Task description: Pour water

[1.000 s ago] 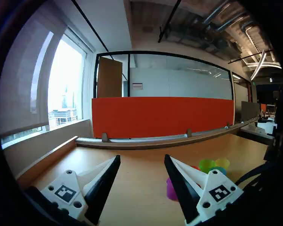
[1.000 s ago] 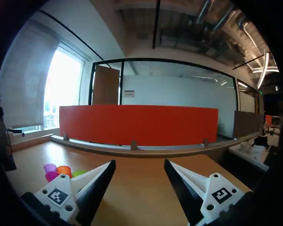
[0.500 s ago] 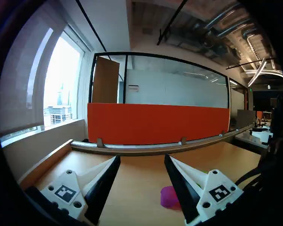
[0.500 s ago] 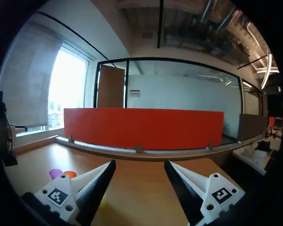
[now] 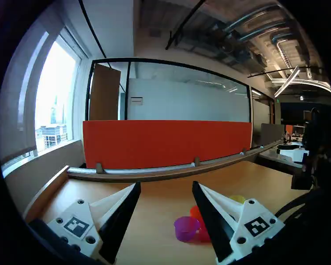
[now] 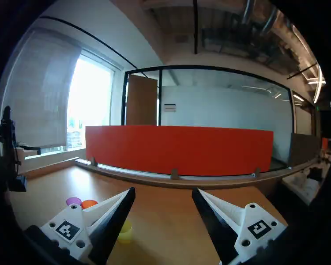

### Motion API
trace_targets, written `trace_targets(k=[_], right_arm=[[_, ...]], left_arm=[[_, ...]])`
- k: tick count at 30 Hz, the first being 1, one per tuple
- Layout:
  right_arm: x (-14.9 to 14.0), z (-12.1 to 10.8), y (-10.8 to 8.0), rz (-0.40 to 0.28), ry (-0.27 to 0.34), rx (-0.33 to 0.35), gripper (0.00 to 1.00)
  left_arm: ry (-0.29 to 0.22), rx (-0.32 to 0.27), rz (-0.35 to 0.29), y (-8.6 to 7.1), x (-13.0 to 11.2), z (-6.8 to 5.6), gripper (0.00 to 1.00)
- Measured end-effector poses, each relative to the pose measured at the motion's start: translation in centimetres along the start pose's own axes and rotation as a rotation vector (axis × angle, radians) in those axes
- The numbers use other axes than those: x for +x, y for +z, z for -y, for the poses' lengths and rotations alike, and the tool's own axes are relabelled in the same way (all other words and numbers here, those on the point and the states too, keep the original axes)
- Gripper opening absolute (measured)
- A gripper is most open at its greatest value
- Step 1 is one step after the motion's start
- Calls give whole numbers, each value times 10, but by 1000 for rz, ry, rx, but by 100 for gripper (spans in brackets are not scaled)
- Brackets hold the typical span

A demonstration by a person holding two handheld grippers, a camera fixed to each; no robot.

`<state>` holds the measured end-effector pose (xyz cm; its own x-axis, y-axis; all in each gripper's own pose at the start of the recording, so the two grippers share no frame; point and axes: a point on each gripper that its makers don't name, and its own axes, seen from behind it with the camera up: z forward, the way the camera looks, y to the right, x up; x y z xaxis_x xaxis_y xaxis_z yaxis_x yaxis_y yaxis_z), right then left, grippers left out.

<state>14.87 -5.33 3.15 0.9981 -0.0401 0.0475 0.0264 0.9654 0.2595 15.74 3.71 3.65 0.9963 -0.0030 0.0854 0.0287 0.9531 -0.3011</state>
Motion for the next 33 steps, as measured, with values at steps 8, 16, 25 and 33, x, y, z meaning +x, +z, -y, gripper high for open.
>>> trace_targets(k=[8, 16, 25, 33], right_arm=[[5, 31, 2, 14, -47, 136, 99], [11, 54, 4, 35, -35, 238, 99], [16, 70, 2, 39, -38, 317, 100], [15, 83, 0, 68, -35, 387, 99]], left_arm=[[-4, -93, 24, 0, -1, -18, 86], [-24, -161, 28, -2, 6, -33, 86], [-10, -216, 35, -4, 9, -41, 86], [15, -264, 51, -4, 8, -49, 86]])
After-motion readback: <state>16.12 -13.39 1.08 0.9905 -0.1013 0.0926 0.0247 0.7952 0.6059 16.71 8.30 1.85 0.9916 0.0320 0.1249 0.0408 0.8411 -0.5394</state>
